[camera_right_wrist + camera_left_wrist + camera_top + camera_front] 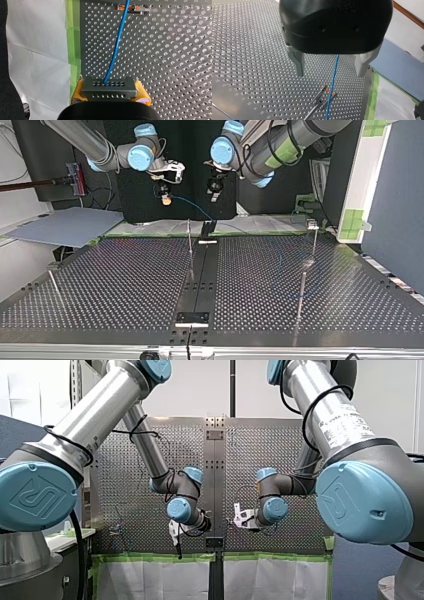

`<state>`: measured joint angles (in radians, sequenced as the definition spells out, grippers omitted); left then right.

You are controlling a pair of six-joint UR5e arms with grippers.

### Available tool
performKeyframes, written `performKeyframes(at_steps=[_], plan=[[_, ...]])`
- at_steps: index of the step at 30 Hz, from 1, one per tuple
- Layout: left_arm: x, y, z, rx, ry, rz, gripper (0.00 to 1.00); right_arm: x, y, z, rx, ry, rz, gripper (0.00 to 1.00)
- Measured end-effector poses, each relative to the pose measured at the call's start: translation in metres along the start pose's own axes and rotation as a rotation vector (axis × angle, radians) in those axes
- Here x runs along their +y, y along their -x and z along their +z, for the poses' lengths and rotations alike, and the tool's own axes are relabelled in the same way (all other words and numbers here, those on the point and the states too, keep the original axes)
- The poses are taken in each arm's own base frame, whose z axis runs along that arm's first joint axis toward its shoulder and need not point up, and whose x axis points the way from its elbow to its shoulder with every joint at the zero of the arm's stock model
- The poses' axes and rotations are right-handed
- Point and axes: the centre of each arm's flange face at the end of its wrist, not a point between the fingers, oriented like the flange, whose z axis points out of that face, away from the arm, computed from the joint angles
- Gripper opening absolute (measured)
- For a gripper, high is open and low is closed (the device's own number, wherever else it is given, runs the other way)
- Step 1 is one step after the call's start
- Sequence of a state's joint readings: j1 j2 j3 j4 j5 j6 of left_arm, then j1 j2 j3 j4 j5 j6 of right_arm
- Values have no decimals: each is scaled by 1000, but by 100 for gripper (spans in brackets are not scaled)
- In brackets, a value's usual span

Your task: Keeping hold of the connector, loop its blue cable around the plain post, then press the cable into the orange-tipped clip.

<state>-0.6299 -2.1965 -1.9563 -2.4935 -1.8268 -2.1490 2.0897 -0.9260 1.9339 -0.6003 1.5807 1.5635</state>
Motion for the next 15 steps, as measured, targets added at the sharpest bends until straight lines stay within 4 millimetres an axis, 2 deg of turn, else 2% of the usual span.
performKeyframes(at_steps=[6, 15], plan=[[-6, 4, 16, -5, -50, -52, 100, 0, 0, 0, 0, -3, -1, 0], [-4, -7, 53, 43, -90, -83, 100, -2, 0, 0, 0, -9, -2, 0]])
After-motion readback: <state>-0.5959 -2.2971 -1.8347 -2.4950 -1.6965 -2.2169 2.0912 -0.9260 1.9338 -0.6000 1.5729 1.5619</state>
